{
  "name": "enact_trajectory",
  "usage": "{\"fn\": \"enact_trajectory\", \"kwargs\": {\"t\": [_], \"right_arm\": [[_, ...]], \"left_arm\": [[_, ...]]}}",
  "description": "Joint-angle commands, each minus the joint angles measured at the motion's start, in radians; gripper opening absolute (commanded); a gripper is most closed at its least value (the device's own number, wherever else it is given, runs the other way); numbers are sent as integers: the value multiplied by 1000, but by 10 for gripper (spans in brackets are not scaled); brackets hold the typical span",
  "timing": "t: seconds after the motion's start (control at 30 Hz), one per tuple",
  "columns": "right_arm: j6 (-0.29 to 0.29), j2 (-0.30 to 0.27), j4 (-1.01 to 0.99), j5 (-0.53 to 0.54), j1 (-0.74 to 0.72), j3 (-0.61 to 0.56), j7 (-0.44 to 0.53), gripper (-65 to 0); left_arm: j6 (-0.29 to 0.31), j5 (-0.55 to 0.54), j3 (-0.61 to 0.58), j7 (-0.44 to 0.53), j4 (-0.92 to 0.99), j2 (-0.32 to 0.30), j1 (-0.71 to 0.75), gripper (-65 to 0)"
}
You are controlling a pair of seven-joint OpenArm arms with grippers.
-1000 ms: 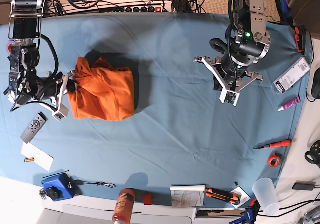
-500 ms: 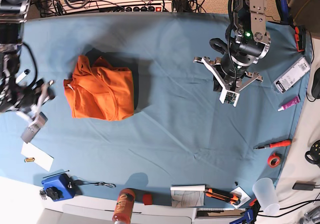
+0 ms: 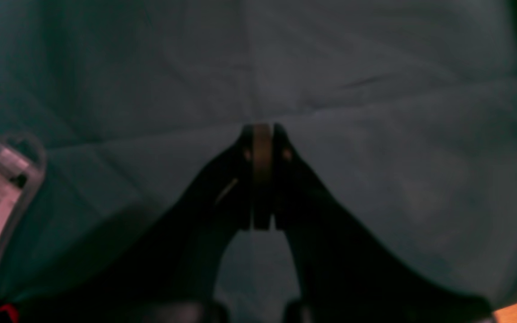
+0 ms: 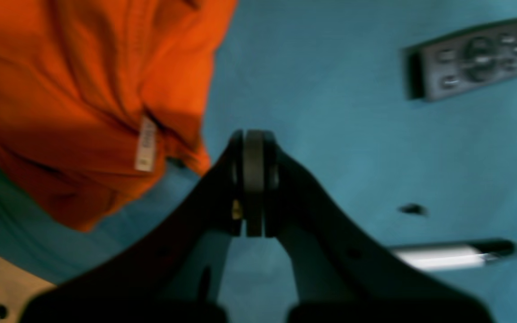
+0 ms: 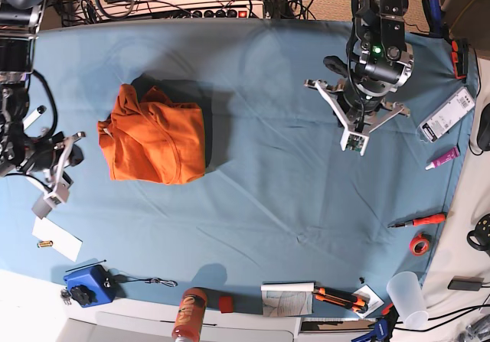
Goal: Layout the t-shirt on the table in an organized manner, then fold the t-shirt properly
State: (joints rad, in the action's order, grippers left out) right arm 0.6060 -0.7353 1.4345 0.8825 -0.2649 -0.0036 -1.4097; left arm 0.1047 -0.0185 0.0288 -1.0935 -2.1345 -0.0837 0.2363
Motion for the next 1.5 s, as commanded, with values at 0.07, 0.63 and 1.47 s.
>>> {"fn": "enact_trajectory", "kwargs": {"t": [0.07, 0.63, 1.47], "right_arm": [[12, 35, 21, 79, 8, 103, 13, -650], [92, 377, 532, 484, 395, 805, 13, -650], [92, 461, 607, 369, 984, 827, 13, -650]], "left_arm": [[0, 6, 15, 27, -27, -21, -9, -650], [78, -318, 443, 132, -56, -113, 108, -650], [198, -491, 610, 54, -58, -113, 615, -650]]}}
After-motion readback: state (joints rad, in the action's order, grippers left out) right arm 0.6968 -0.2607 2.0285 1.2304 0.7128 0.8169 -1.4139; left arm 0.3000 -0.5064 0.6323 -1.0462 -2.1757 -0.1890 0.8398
